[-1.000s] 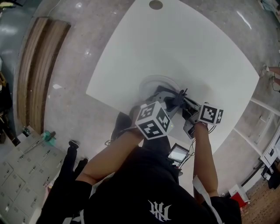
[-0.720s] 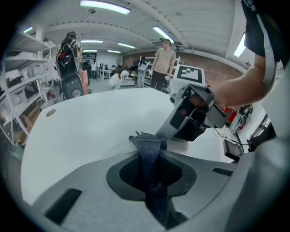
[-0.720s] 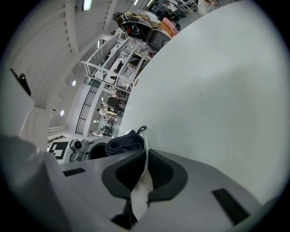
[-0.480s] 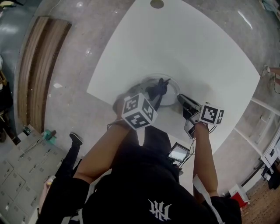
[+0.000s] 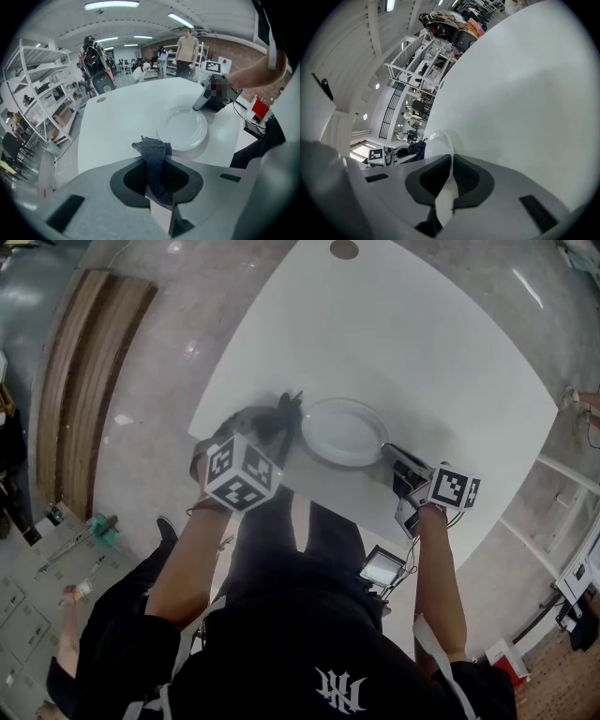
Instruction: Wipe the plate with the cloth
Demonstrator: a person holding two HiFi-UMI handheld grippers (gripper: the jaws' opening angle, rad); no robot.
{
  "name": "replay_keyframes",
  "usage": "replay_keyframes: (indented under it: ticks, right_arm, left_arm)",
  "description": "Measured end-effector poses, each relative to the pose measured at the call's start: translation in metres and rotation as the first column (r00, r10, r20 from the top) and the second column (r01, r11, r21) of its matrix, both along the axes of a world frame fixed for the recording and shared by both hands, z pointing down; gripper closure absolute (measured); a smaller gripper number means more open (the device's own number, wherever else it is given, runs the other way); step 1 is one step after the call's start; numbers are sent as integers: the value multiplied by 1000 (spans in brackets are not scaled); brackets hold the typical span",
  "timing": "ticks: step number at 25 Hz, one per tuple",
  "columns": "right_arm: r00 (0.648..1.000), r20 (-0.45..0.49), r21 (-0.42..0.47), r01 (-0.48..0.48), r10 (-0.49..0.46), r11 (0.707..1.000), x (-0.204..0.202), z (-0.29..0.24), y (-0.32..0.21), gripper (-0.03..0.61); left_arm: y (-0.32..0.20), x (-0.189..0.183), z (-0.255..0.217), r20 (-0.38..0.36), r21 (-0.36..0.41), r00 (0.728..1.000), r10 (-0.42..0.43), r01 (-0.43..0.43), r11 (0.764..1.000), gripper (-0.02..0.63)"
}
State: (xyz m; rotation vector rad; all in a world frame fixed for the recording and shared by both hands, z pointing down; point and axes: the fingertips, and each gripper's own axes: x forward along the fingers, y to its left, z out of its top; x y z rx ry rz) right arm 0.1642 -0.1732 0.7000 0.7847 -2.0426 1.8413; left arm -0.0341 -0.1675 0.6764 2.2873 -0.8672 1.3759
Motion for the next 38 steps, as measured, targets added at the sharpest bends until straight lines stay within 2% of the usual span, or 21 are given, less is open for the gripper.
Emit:
replay_keyframes:
  ticks: [2, 3, 6, 8, 11, 12, 14, 17, 19, 24, 32, 36, 38]
  right_arm:
    - [1000, -3, 7, 2, -2, 1000, -1, -1, 0, 560]
    - [1000, -3, 9, 2, -2, 1000, -1, -1, 0, 560]
    - [1000, -2, 10, -5, 5, 1000, -1, -2, 0, 560]
    - [1000, 0, 9, -9, 9, 1000, 0, -1, 1, 560]
    - [1000, 2, 9, -12, 12, 1000, 0, -1, 1, 560]
    - [1000, 1, 10, -12, 12, 1000, 1, -1, 0, 560]
    - [1000, 0, 12, -15, 15, 1000, 0, -1, -1, 560]
    - [1000, 6, 14, -24, 24, 1000, 0, 0, -1, 560]
    - [1000, 5, 18, -23, 23, 1000, 1, 0, -2, 560]
    - [1000, 6, 20, -29, 29, 999, 3, 0, -3, 560]
    - [1000, 10, 24, -30, 30, 999, 4, 1, -1, 560]
    - [999, -2, 29, -32, 32, 999, 5, 2, -2, 560]
    - [1000, -6, 36, -28, 28, 999, 4, 0, -2, 560]
  left_arm:
    - [3, 2, -4, -35, -8, 999, -21, 20, 1000, 563]
    - [3, 9, -9, -81, -15, 996, -36, 35, 999, 563]
    - [5, 56, -31, -280, -48, 958, -53, 41, 998, 563]
    - [9, 102, -44, -392, -60, 920, -1, -24, 998, 563]
    - [16, 167, -48, -476, -59, 874, 96, -140, 988, 563]
    - [15, 183, -44, -475, -54, 871, 125, -170, 984, 563]
    - [11, 200, -29, -413, -36, 892, 186, -220, 975, 563]
    - [0, 192, -4, -256, -7, 934, 250, -260, 966, 563]
    - [-6, 181, 7, -205, -6, 946, 253, -260, 966, 563]
    - [-13, 152, 10, -173, -6, 963, 209, -213, 977, 563]
    - [-14, 76, 8, -124, -12, 989, 80, -82, 997, 563]
    - [-13, 62, 2, -95, -3, 993, 74, -75, 997, 563]
    - [-12, 57, -2, -105, -10, 993, 52, -54, 999, 563]
